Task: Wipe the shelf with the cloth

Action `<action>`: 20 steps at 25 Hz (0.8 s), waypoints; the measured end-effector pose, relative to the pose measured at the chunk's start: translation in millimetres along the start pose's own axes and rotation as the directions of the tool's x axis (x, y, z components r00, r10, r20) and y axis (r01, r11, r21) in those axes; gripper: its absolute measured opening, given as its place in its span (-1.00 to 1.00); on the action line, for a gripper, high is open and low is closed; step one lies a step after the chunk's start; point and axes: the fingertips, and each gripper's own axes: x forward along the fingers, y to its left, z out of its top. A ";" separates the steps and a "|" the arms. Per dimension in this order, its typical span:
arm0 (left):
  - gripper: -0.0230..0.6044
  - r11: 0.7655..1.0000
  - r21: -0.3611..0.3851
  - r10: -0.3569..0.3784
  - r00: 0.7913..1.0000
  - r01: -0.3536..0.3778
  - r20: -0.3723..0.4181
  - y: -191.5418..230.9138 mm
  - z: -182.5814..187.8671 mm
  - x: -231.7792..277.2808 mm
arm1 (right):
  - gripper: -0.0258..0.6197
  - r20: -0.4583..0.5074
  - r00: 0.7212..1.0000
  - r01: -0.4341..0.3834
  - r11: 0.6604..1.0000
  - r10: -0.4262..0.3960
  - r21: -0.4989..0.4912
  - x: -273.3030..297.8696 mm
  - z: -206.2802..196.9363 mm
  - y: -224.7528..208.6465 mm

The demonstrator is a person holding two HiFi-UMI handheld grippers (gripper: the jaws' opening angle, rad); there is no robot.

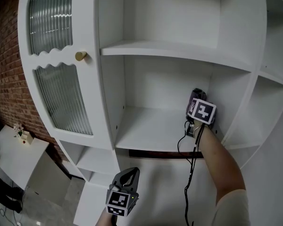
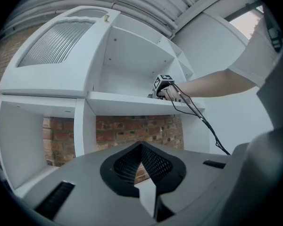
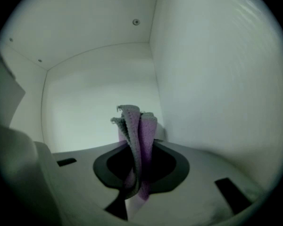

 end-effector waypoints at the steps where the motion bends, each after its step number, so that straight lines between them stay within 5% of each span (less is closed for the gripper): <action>1: -0.88 1.000 -0.002 0.002 1.000 -0.002 -0.001 0.4 -0.7 -0.5 | -0.68 0.008 1.000 -0.028 1.000 0.028 0.005 -4.2 2.2 4.4; 6: -0.88 1.000 -0.011 0.015 1.000 -0.015 -0.018 3.7 -9.6 -1.7 | -0.68 0.089 0.983 -0.153 0.984 0.161 -0.095 -29.5 27.8 46.6; 9: -0.88 1.000 -0.010 0.012 1.000 -0.012 -0.027 5.1 -13.1 -4.0 | -0.68 0.082 0.956 -0.255 0.936 0.281 -0.242 -42.6 31.0 95.7; 15: -0.88 0.999 -0.020 0.028 0.999 -0.028 -0.035 18.7 -19.1 -14.1 | -0.67 0.027 0.907 -0.351 0.789 0.420 -0.503 -59.8 11.1 193.3; 20: -0.88 0.998 -0.037 0.058 0.998 -0.059 -0.035 38.1 -24.0 -25.4 | -0.67 -0.082 0.900 -0.342 0.578 0.427 -0.741 -52.0 -12.3 248.9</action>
